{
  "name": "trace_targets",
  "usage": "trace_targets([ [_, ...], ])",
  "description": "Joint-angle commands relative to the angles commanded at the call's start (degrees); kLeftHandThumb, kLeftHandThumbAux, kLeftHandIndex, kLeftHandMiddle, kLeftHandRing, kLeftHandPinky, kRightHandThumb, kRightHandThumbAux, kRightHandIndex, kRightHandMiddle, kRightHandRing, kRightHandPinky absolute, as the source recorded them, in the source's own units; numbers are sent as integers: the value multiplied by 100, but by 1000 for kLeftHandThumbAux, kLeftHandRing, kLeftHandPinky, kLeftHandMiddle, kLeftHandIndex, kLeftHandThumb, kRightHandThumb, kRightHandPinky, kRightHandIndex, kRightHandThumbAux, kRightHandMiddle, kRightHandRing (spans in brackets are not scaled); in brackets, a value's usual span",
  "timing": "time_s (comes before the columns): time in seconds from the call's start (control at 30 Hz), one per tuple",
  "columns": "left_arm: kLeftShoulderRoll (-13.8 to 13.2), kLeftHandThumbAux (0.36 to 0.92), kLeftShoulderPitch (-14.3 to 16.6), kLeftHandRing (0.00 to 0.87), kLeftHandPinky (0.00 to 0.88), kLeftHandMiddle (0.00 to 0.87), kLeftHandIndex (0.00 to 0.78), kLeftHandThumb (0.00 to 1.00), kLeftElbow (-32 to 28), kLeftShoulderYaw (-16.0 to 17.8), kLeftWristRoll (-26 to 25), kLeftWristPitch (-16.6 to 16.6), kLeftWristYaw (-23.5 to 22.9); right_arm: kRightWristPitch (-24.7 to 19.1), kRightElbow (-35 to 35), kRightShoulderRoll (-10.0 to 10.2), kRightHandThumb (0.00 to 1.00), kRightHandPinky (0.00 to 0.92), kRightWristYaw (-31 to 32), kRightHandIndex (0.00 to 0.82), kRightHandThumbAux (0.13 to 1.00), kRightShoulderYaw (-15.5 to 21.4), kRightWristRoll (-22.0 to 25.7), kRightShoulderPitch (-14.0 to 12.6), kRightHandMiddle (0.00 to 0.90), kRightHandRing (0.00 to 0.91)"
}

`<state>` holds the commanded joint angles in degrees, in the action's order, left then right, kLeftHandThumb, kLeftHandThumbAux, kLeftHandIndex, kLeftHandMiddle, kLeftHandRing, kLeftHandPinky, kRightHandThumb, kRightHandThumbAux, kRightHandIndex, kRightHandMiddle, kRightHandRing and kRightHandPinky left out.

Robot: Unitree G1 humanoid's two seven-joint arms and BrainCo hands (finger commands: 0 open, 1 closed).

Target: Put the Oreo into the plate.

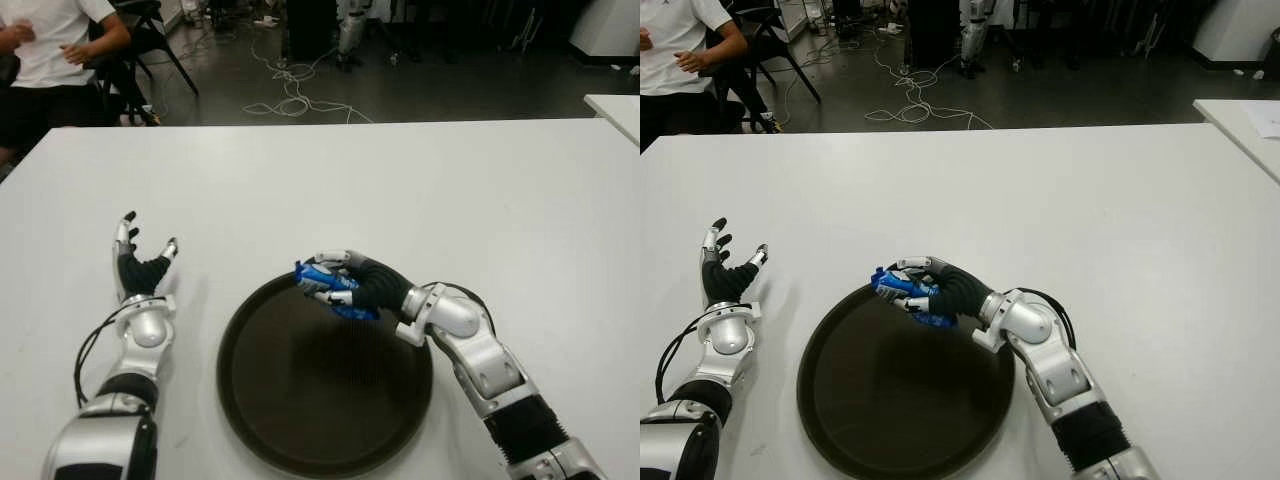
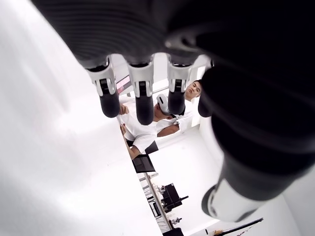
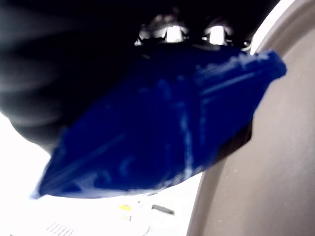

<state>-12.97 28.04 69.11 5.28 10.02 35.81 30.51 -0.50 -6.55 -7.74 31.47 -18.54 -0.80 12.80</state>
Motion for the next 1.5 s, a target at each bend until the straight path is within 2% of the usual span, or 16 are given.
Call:
trace_targets([
  [0.13,-6,811,0,109,116,105,90,88,11,-13,19,-7,14,-45,-19,26,684,809,-316,437,730,-128,-399,10,811,823],
  [0.27,-6,825,-2,111,125,104,96,101,17,-4,7,4,-7,100,-308,129,686,818,-605,437,729,-280,-749,132,817,828],
  [0.43,-16,835,0,101,105,95,99,109,25,-12,20,6,-2,433,-420,43,688,828,-835,438,728,-419,-1147,186,819,833],
  [0.57,-4,819,0,93,95,91,96,107,19,10,-17,3,-59,948,-777,-9,689,840,-1078,438,728,-625,-1593,352,827,840],
  [0.8,3,812,-3,88,102,84,92,111,1,13,-26,-12,-62,1681,-1223,-87,690,837,-1361,437,729,-753,-1993,525,824,838],
  [1.07,12,809,8,87,88,86,83,125,3,36,-61,-95,-87,2055,-1453,-178,684,808,-1631,435,733,-892,-2439,671,805,816],
  [1.17,18,797,9,83,82,84,78,117,-1,60,-101,-122,-146,2142,-1500,-156,681,762,-1687,433,735,-865,-2453,663,765,774],
  [1.3,16,794,4,90,84,96,77,95,-14,56,-93,-138,-143,2205,-1547,-113,676,540,-1681,423,739,-818,-2348,639,591,597],
  [1.33,16,793,3,91,84,97,77,90,-16,53,-88,-139,-137,2221,-1556,-106,432,454,-1672,386,759,-807,-2320,635,512,518],
  [1.37,17,792,2,91,84,97,77,88,-18,53,-87,-137,-138,2254,-1571,-86,346,423,-1604,373,766,-777,-2204,621,483,489],
  [1.4,17,790,2,93,88,98,78,85,-19,53,-87,-137,-140,2277,-1583,-71,221,363,-1553,325,757,-756,-2119,612,406,416],
  [1.43,16,788,2,93,90,98,78,83,-22,51,-85,-135,-140,2302,-1611,-34,141,324,-1373,295,751,-707,-1872,595,356,369],
  [1.5,11,789,0,94,90,98,80,82,-28,43,-72,-137,-126,2314,-1647,12,72,269,-1050,229,717,-640,-1467,570,261,283],
])
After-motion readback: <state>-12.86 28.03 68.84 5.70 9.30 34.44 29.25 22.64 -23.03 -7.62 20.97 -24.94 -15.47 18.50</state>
